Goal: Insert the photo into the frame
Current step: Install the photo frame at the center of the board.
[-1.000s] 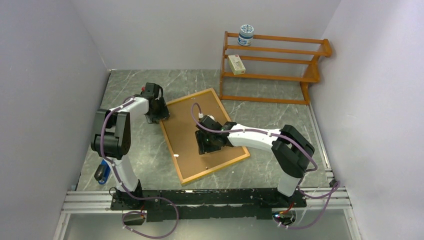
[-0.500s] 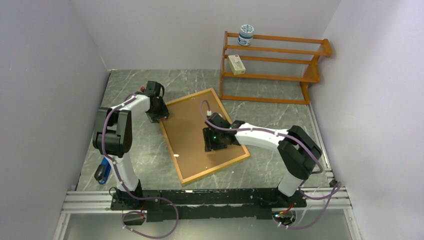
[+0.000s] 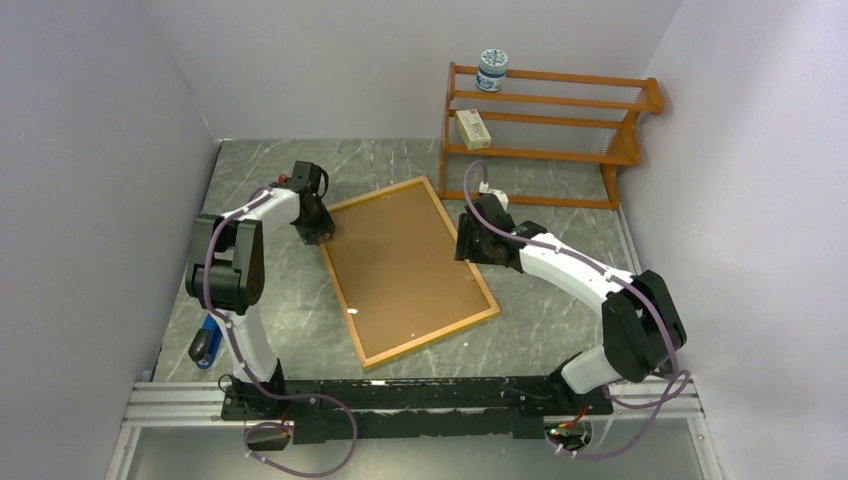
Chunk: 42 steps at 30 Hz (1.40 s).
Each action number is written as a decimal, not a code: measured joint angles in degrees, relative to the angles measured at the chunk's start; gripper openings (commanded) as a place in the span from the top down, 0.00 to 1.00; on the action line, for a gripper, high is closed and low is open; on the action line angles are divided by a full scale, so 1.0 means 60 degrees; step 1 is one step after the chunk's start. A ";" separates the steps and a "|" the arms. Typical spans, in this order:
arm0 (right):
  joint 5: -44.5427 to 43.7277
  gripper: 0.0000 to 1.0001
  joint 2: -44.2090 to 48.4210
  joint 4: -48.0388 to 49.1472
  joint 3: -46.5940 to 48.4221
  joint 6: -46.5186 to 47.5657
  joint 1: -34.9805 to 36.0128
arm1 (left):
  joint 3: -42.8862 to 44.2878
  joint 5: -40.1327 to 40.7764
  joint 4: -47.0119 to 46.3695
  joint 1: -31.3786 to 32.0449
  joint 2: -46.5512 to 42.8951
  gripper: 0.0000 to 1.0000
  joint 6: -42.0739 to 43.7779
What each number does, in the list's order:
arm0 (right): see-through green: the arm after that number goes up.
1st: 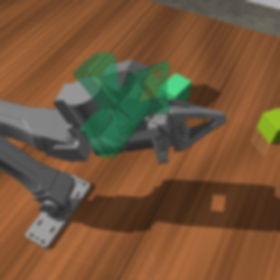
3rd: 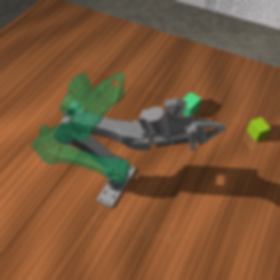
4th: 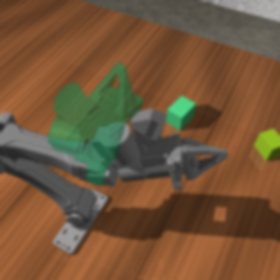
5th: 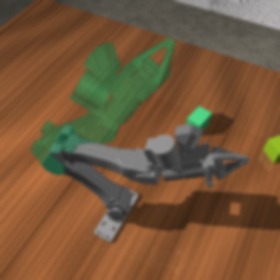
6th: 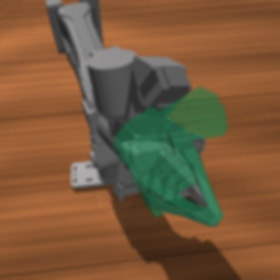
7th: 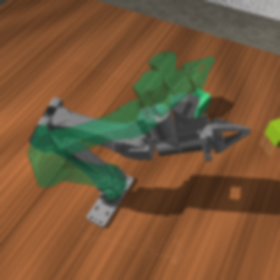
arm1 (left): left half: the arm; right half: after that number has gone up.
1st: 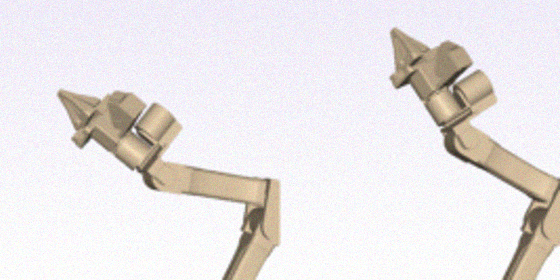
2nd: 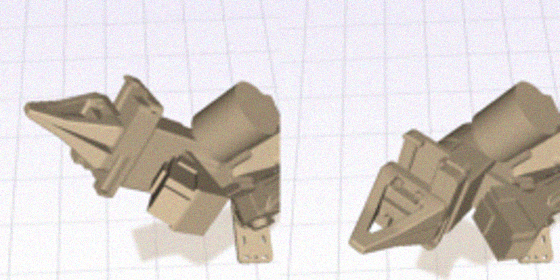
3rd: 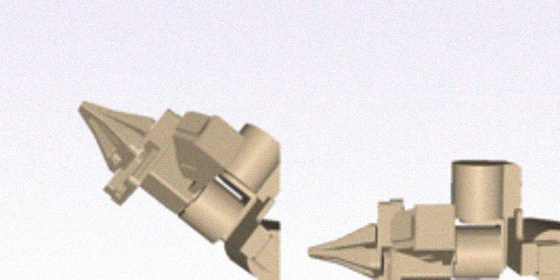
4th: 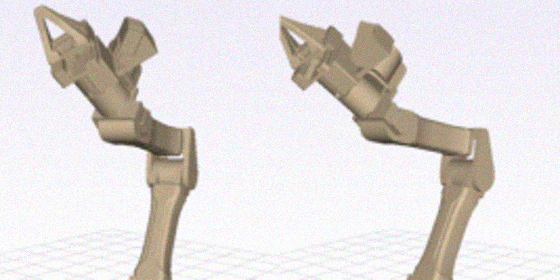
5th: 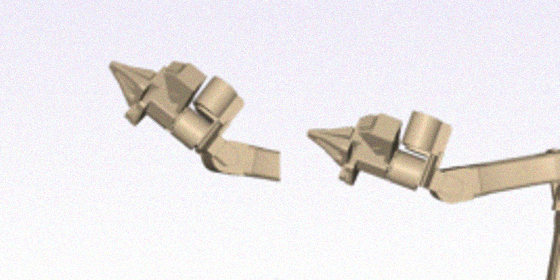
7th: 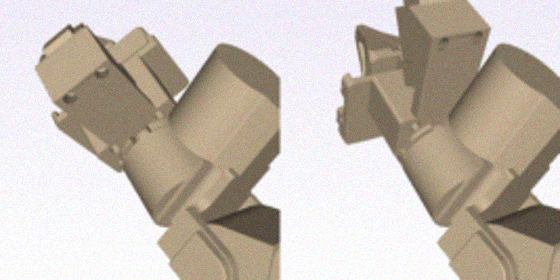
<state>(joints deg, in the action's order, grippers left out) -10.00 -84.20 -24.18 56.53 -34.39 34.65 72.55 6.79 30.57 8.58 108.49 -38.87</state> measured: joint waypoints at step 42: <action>0.2029 0.37 -0.1858 0.0794 -0.0539 0.1304 -0.1246 | 0.0583 -0.0066 0.0430 -0.0251 0.0346 0.79 0.0390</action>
<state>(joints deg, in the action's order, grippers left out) 2.17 -95.35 -19.42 53.30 -26.57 27.18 76.05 6.39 33.15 7.07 110.56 -36.53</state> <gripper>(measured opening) 0.633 0.235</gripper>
